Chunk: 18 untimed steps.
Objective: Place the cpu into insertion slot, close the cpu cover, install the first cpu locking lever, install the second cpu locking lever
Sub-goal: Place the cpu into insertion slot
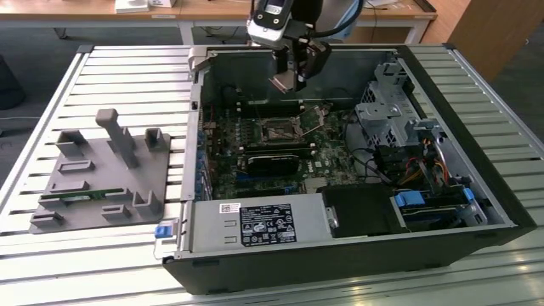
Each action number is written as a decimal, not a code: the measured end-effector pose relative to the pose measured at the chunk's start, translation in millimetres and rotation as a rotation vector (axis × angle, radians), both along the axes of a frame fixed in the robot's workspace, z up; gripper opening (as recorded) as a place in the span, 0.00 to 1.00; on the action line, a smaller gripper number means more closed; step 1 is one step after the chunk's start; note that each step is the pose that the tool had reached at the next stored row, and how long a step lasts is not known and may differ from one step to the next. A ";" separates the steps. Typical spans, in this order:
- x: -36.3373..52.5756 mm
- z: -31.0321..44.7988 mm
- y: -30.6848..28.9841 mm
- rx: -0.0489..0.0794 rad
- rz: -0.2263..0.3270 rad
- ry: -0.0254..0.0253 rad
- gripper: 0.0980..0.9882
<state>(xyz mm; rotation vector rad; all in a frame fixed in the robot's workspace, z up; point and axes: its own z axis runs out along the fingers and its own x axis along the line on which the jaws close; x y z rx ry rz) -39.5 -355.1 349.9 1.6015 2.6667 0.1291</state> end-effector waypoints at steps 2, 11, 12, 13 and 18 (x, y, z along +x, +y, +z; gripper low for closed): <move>-0.1 -0.9 0.0 0.000 -0.028 -0.0001 0.49; -0.3 -6.7 0.2 -0.009 -0.116 0.0000 0.49; -0.3 -7.5 0.1 -0.009 -0.134 0.0001 0.49; -0.3 -8.3 0.1 -0.009 -0.152 0.0001 0.49; -0.3 -13.1 0.2 -0.009 -0.244 0.0005 0.49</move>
